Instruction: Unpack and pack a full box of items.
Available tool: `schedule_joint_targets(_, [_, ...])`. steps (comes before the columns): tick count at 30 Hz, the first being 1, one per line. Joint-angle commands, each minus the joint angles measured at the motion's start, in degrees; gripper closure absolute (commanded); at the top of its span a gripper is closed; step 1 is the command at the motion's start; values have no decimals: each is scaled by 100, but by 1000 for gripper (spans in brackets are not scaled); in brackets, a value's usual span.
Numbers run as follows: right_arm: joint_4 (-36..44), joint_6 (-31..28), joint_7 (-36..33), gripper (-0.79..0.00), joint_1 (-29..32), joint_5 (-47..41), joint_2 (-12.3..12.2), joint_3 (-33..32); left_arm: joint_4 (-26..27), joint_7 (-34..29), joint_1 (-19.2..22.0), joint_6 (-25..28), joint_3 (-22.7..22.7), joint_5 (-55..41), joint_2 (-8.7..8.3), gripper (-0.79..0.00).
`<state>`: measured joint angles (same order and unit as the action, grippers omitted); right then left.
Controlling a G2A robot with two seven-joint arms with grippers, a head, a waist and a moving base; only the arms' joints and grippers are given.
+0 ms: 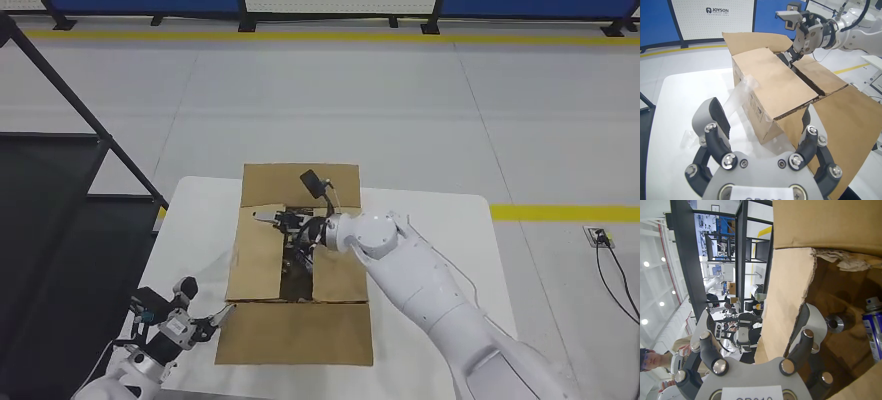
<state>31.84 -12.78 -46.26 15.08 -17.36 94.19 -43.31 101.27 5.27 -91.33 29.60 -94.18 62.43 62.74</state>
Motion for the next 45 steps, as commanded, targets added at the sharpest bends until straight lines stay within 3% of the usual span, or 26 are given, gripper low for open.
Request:
schedule_joint_targets(1, [-68, -80, -199, -785, -39, -219, 4, -110, 52, 21, -7, -65, 83, 95, 9, -785])
schedule_joint_targets(8, [-56, -354, -525, -785, -121, -606, 55, -311, 232, -43, 117, -614, 467, 608, 56, -785])
schedule_joint_targets(16, [-132, -569, -1090, -785, -208, -1039, 178, -404, 129, -306, 499, -1384, 792, 270, 150, -785])
schedule_joint_targets(20, [-280, -711, -1511, -785, -288, -1216, 244, -421, 101, -255, 567, -1630, 765, -107, 187, -785])
schedule_joint_targets(25, [-499, -1117, -1526, -785, -370, -1142, 253, -485, 145, -40, 398, -1690, 509, -431, 195, -785])
schedule_joint_targets(35, [-798, -1652, -957, -785, -336, -561, -83, -877, 24, 23, 190, -1655, -55, -786, 181, -785])
schedule_joint_targets(45, [-454, -1869, -716, -785, 116, -498, -559, -1560, -255, 1, 95, -1773, -537, -1023, 176, -785])
